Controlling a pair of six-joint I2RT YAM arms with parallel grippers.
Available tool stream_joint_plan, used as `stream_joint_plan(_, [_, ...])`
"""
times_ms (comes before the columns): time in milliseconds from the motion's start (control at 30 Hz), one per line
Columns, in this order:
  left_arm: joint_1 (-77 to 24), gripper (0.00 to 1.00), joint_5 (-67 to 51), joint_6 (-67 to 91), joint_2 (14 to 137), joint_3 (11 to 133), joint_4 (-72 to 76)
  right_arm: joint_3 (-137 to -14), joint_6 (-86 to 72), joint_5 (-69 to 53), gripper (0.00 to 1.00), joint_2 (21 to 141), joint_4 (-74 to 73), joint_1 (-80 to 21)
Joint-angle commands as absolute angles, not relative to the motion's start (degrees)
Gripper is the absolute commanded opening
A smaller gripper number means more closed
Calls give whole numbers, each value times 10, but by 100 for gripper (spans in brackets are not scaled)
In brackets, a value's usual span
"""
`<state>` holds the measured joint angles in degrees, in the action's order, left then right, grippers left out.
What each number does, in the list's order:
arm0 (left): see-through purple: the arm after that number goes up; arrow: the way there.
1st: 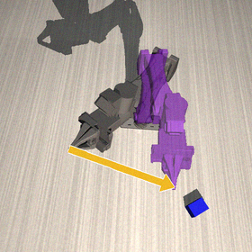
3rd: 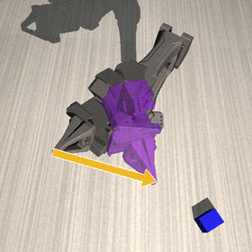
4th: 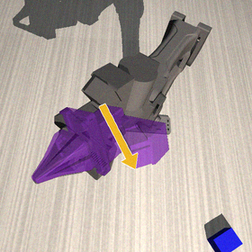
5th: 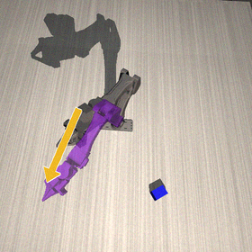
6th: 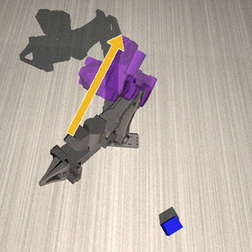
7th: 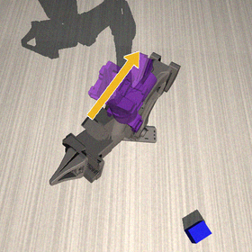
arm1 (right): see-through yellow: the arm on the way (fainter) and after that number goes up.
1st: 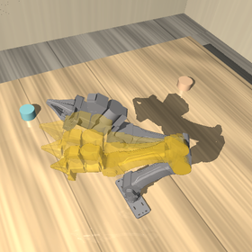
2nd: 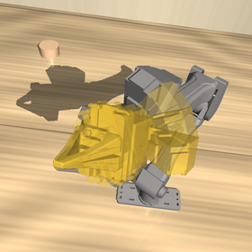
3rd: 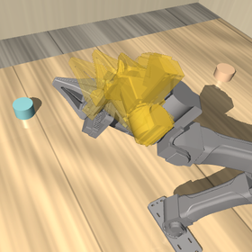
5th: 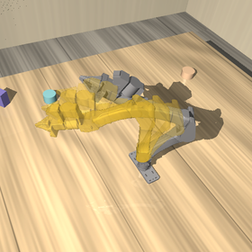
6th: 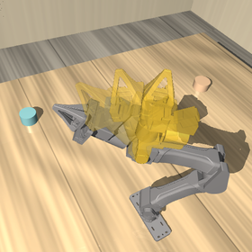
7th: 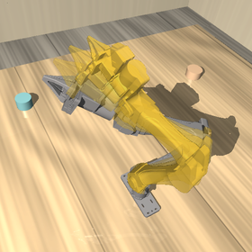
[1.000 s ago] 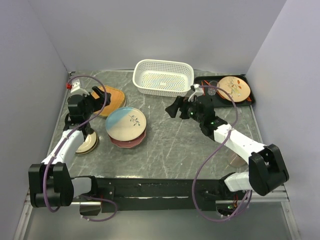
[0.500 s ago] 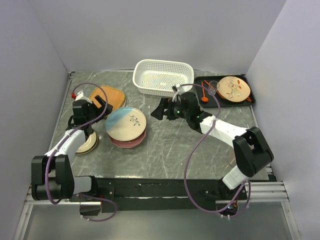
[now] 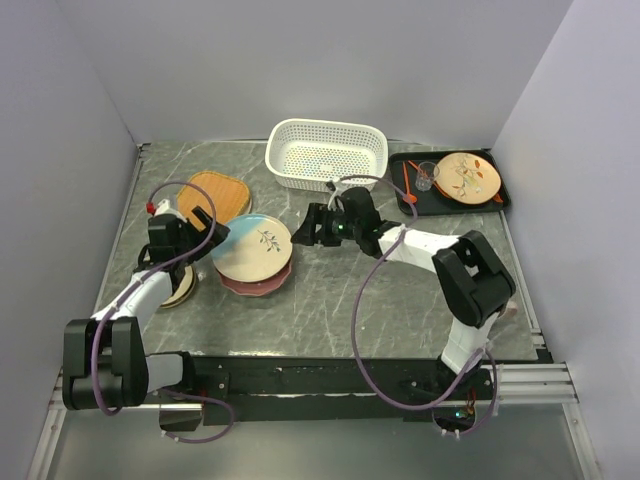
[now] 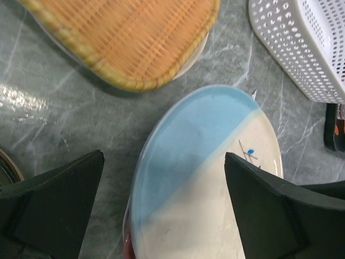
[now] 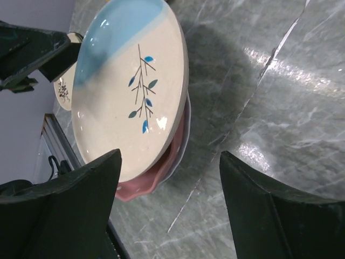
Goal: Place the plates into the plastic bin on the countertop
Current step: Pick up the plate at the center of the board.
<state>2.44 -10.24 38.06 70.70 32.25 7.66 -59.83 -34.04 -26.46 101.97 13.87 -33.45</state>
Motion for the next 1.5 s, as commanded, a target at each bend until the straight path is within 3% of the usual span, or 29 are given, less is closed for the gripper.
stream_joint_plan(0, [26,99,-133,391,691,305,105,-636,-364,-292,77,1048,177,-346])
stream_joint_plan(600, [26,99,-148,376,679,296,107,-707,-424,-289,66,1157,207,-354])
stream_joint_plan(800, [26,99,-145,373,676,295,106,-732,-427,-291,51,1186,200,-354])
stream_joint_plan(967, [26,99,-142,370,674,296,103,-710,-435,-279,13,1167,222,-352])
stream_joint_plan(1067, [26,99,-137,369,668,295,99,-703,-431,-274,3,1151,228,-352])
stream_joint_plan(1467, [26,99,-86,374,607,290,84,-672,-444,-293,0,1093,265,-331])
